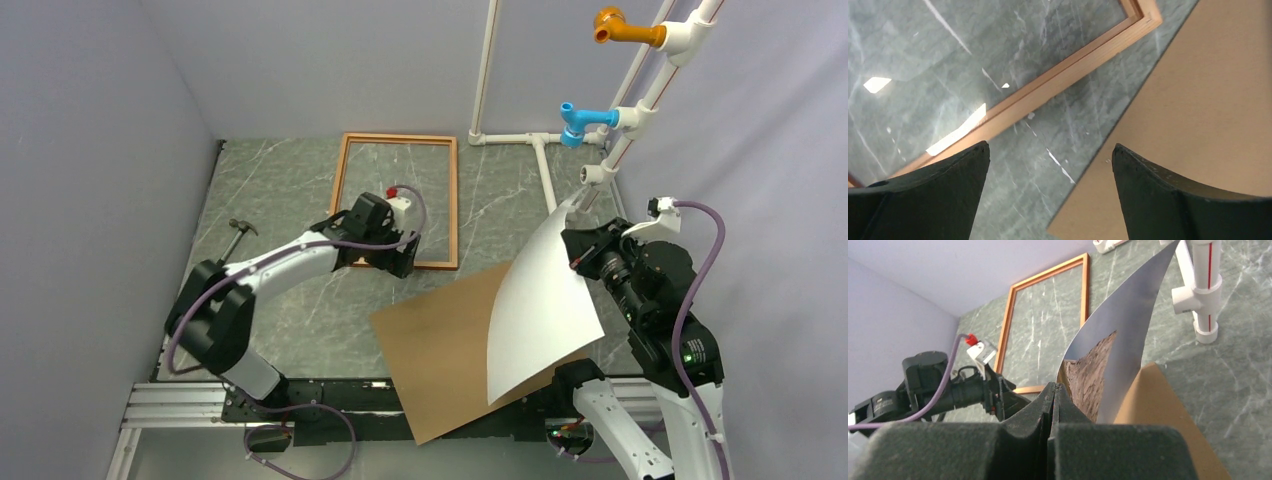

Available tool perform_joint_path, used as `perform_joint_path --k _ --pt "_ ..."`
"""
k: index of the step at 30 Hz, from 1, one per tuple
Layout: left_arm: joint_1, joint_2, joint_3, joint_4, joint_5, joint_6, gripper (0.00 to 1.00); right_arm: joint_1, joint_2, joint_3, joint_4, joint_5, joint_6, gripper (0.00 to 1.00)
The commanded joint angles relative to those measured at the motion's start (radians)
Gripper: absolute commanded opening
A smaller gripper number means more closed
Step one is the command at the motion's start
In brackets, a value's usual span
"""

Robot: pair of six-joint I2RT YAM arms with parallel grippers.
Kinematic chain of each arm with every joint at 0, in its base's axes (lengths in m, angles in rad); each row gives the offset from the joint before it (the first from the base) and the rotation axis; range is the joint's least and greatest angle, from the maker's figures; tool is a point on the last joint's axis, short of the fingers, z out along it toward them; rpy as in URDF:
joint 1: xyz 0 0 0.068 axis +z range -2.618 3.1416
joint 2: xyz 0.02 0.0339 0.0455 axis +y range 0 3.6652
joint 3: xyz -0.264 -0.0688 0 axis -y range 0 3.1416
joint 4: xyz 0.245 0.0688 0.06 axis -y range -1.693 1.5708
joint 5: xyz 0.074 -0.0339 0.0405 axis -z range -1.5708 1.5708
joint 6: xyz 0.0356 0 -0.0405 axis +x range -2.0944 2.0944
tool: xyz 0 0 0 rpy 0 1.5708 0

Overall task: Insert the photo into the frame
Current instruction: Pick up the photo from the photo frame, then move the photo frame to the center of the board.

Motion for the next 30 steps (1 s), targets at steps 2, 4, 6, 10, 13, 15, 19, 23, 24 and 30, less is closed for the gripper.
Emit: perform_joint_path --k 2,4,6,10,13,15,19,23,24,30 --pt "-0.030 0.147 0.150 -0.053 -0.028 0.159 0.92 -0.001 0.008 0.020 -0.058 0.023 -0.035 0.00" --pt "-0.034 0.204 0.200 -0.065 -0.027 0.160 0.89 -0.001 0.009 0.017 -0.061 0.016 -0.035 0.00" --pt "-0.038 0.255 0.256 -0.078 -0.015 0.203 0.85 0.000 0.011 0.017 -0.067 0.010 -0.035 0.00" --pt "-0.049 0.333 0.325 -0.102 -0.043 0.220 0.80 -0.001 0.011 0.012 -0.071 -0.002 -0.034 0.00" --pt "-0.062 0.368 0.335 -0.099 -0.056 0.235 0.76 -0.001 0.013 0.015 -0.076 -0.003 -0.040 0.00" --pt "-0.072 0.384 0.333 -0.101 -0.081 0.239 0.71 -0.001 0.016 0.026 -0.084 0.008 -0.047 0.00" --pt "-0.100 0.397 0.309 -0.086 -0.095 0.251 0.63 -0.001 0.016 0.040 -0.089 0.015 -0.054 0.00" --pt "-0.119 0.414 0.311 -0.090 -0.111 0.250 0.49 0.000 0.017 0.032 -0.088 0.007 -0.049 0.00" --pt "-0.122 0.420 0.314 -0.095 -0.112 0.249 0.43 0.000 0.017 0.030 -0.088 0.002 -0.048 0.00" --pt "-0.143 0.403 0.318 -0.112 -0.151 0.263 0.09 -0.001 0.014 0.018 -0.088 -0.006 -0.044 0.00"
